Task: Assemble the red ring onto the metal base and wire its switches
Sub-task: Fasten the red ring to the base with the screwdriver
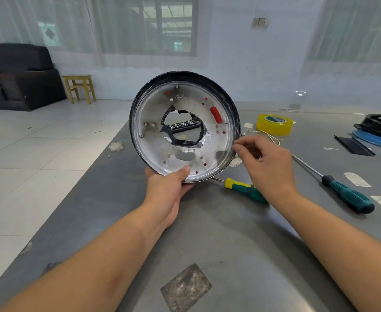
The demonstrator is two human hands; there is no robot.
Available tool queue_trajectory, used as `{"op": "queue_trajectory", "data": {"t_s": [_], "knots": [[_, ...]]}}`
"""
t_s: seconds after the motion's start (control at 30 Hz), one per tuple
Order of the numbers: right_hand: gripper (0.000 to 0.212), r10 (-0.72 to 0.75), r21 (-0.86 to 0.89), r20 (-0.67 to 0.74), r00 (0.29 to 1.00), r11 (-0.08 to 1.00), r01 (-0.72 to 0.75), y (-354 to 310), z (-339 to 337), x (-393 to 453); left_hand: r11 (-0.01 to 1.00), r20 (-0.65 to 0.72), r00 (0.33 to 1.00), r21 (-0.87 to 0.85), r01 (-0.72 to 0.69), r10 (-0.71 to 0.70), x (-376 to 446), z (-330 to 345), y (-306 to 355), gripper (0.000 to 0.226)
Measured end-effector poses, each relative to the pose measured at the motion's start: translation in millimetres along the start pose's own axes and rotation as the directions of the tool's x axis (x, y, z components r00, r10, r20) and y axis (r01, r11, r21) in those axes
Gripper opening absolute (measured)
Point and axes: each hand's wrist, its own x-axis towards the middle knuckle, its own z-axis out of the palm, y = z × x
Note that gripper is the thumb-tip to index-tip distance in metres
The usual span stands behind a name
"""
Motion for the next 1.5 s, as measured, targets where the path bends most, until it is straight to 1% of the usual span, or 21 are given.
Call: {"op": "queue_trajectory", "data": {"t_s": [0.07, 0.17, 0.23, 0.3, 0.4, 0.57, 0.77, 0.97, 1.1, 1.2, 1.33, 1.5], "knots": [[0.011, -0.097, -0.013, 0.035, 0.995, 0.995, 0.098, -12, 7, -4, 1.000, 0.011, 1.000, 0.009, -0.006, 0.006, -1, 0, 0, 0.057], [0.013, -0.264, -0.072, 0.116, 0.958, 0.959, 0.273, -23, 17, -9, 0.999, 0.037, 0.999, 0.027, -0.026, 0.025, -1, -1, -2, 0.058], [0.016, -0.303, -0.089, 0.160, 0.939, 0.943, 0.320, -24, 21, -12, 0.998, 0.053, 0.998, 0.040, -0.041, 0.039, -2, -1, -2, 0.061], [0.018, -0.264, -0.110, 0.204, 0.943, 0.951, 0.290, -25, 23, -14, 0.997, 0.061, 0.997, 0.050, -0.052, 0.049, -2, -2, -3, 0.061], [0.009, -0.215, -0.128, 0.274, 0.938, 0.958, 0.257, -23, 22, -13, 0.997, 0.063, 0.996, 0.046, -0.058, 0.055, -2, -2, -4, 0.058], [0.010, -0.156, -0.113, 0.331, 0.931, 0.973, 0.203, -20, 20, -12, 0.996, 0.072, 0.995, 0.052, -0.071, 0.067, -4, -1, -5, 0.057], [0.014, -0.167, -0.148, 0.342, 0.925, 0.962, 0.229, -19, 25, -16, 0.995, 0.074, 0.995, 0.068, -0.077, 0.072, -5, 0, -4, 0.056], [0.009, -0.159, -0.190, 0.388, 0.908, 0.950, 0.247, -15, 27, -16, 0.994, 0.065, 0.996, 0.087, -0.073, 0.068, -7, 0, -4, 0.058], [0.006, -0.192, -0.297, 0.321, 0.928, 0.910, 0.290, -14, 29, -18, 0.992, 0.064, 0.995, 0.093, -0.081, 0.075, -9, 2, -3, 0.058], [0.006, -0.178, -0.325, 0.285, 0.942, 0.907, 0.270, -12, 29, -19, 0.990, 0.072, 0.994, 0.106, -0.089, 0.082, -10, 2, -3, 0.059], [0.006, -0.109, -0.345, 0.291, 0.950, 0.915, 0.211, -10, 31, -19, 0.988, 0.079, 0.993, 0.122, -0.095, 0.085, -11, 4, -3, 0.061], [0.006, -0.089, -0.352, 0.303, 0.949, 0.915, 0.198, -9, 31, -20, 0.985, 0.082, 0.993, 0.141, -0.096, 0.085, -12, 3, -4, 0.060]]}}
